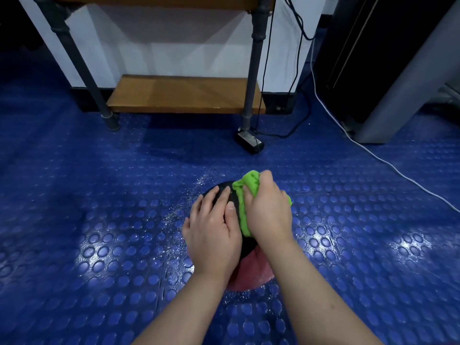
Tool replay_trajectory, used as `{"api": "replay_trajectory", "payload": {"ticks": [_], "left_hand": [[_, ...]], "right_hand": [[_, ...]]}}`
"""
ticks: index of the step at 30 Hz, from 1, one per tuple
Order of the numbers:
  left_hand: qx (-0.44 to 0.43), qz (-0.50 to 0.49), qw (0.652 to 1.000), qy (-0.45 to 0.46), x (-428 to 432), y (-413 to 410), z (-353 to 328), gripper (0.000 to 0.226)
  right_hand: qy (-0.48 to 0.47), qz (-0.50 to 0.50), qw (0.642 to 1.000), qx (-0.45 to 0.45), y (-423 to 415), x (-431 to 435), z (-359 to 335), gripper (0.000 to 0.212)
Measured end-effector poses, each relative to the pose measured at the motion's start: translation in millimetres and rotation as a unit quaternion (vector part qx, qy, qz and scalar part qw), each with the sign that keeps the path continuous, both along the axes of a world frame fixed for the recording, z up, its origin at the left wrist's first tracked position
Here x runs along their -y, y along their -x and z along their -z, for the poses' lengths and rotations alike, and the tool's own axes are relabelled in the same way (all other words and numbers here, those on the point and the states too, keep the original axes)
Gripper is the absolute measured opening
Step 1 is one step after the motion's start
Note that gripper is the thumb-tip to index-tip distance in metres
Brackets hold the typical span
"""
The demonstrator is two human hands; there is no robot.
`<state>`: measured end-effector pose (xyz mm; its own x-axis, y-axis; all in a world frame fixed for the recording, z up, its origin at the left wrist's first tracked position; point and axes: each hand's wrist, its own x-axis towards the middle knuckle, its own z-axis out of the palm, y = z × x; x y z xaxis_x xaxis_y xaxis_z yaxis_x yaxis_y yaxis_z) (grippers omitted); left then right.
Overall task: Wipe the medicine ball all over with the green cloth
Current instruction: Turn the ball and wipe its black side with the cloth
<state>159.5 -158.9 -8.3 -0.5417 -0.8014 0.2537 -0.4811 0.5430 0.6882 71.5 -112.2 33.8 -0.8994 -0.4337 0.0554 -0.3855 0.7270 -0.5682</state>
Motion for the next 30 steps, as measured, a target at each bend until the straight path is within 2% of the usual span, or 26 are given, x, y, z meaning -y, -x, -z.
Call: {"api": "replay_trajectory", "payload": {"ticks": [5, 8, 13, 15, 18, 22, 27, 28, 30], "left_hand": [[0.005, -0.001, 1.0, 0.002, 0.1, 6.4, -0.2, 0.054], [0.013, 0.002, 1.0, 0.006, 0.6, 9.4, -0.8, 0.053], [-0.001, 0.005, 1.0, -0.025, 12.3, 7.3, -3.3, 0.061], [-0.01, 0.01, 1.0, -0.021, 10.8, 3.0, -1.6, 0.058], [-0.018, 0.012, 1.0, 0.0, 3.5, -1.1, 1.9, 0.051], [-0.051, 0.033, 0.998, 0.01, -2.0, -16.6, 9.9, 0.044], [-0.122, 0.05, 0.99, -0.049, 9.3, -50.1, 23.5, 0.042], [-0.142, 0.057, 0.986, -0.072, 15.3, -57.9, 25.1, 0.042], [-0.193, 0.059, 0.969, -0.144, 33.6, -70.2, 24.8, 0.039]], "right_hand": [[-0.01, 0.005, 0.996, 0.09, 36.4, 10.6, -1.0, 0.023], [0.05, -0.02, 0.991, 0.126, 44.2, 2.6, -3.9, 0.025], [0.135, -0.141, 0.98, -0.03, -9.1, -26.7, 1.0, 0.017], [0.135, -0.134, 0.981, -0.032, -7.9, -26.5, 1.9, 0.016], [0.093, -0.047, 0.992, 0.072, 22.0, -21.8, 4.5, 0.021], [0.086, 0.008, 0.973, 0.212, 66.3, -26.5, 27.6, 0.029], [0.186, 0.001, 0.903, 0.388, 67.3, -54.4, 72.3, 0.032], [0.252, 0.032, 0.866, 0.432, 61.1, -59.9, 73.9, 0.032], [0.389, 0.11, 0.756, 0.514, 56.5, -69.1, 78.4, 0.037]]}}
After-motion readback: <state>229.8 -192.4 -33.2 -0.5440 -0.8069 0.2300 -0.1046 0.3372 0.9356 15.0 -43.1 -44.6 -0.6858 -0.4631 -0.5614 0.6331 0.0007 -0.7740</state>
